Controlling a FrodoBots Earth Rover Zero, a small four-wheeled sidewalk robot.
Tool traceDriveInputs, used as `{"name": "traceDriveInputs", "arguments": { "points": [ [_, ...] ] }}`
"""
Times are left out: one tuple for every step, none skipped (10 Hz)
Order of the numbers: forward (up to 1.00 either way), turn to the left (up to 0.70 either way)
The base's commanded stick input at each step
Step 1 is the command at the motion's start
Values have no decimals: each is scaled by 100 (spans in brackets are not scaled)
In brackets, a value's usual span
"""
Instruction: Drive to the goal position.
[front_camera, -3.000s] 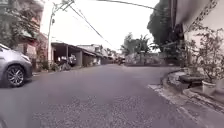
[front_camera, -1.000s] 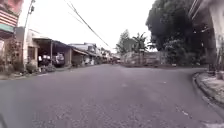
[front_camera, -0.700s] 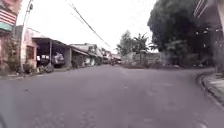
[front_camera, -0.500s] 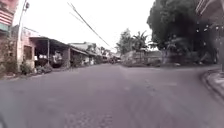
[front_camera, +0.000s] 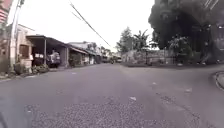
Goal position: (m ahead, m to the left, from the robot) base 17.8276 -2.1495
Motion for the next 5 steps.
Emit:
{"name": "traceDriveInputs", "arguments": {
  "points": [
    [100,0],
    [100,0],
    [100,0],
    [100,0],
    [100,0]
  ]
}}
